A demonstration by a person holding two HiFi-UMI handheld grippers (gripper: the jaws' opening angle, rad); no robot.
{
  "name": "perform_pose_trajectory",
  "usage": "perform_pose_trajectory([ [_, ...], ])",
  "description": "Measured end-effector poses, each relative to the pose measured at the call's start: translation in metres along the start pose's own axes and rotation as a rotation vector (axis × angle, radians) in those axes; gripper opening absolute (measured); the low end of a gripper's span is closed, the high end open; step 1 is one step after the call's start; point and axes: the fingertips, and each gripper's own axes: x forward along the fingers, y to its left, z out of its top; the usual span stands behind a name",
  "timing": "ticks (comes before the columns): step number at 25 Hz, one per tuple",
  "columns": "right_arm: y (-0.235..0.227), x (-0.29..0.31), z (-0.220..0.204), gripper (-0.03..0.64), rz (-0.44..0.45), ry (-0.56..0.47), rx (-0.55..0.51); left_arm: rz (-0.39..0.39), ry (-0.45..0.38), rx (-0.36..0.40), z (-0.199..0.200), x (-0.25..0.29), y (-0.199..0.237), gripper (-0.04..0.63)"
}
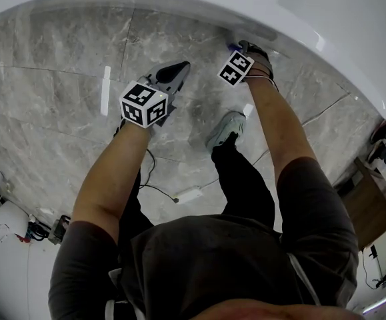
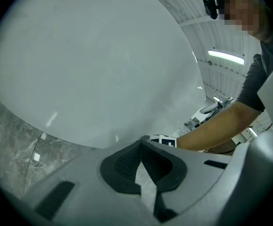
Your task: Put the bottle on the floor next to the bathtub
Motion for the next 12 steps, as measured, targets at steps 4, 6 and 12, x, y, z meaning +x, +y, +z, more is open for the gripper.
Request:
perform_pose_trajectory([
  [4, -0.007, -0.04, -0.005, 0.27, -0.018, -0.043, 0.013, -0.013, 0.013, -0.003, 0.009, -0.004, -0.022, 0.006],
  [6, -0.009, -0.072, -0.01, 0.272, -0.021, -0.058, 0.032, -0.021, 0.019, 0.002, 0.021, -0.01, -0.04, 0.006],
  [12, -0.009, -0.197, -0.02, 0.27, 0.002, -0.115, 0.17, -0.075, 0.07, 0.086, 0.079, -0.039, -0.115, 0.006],
])
